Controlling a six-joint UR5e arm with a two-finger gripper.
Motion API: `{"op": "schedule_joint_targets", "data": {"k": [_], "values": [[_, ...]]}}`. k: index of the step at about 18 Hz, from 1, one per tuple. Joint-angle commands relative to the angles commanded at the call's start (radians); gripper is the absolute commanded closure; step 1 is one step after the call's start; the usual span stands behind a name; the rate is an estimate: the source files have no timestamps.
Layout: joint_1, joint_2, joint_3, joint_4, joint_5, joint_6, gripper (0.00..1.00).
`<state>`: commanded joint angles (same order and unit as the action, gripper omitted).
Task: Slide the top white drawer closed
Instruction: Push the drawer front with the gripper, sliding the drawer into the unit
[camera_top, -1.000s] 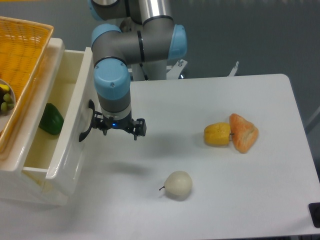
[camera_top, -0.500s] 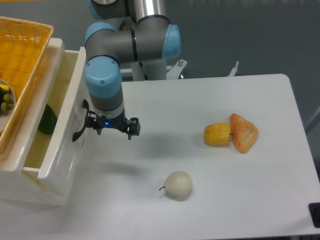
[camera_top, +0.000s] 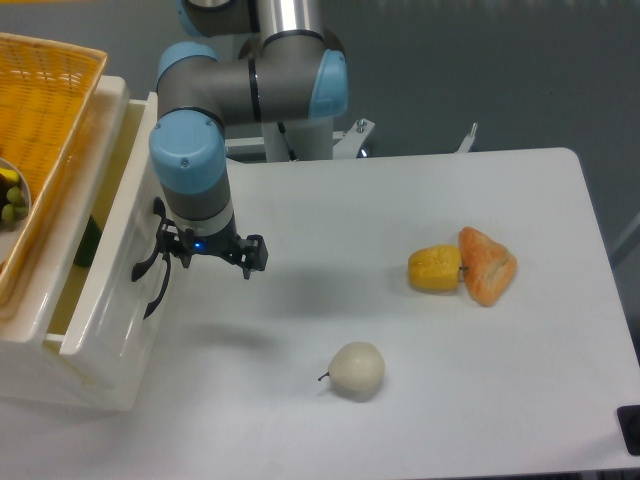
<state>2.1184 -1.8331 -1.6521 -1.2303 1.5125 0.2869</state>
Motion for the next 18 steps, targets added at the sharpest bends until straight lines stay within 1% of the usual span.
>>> {"op": "schedule_joint_targets", "data": {"k": [18], "values": [[-0.017, 0.003, 0.006, 0.000, -0.002, -0.008, 0.00]]}}
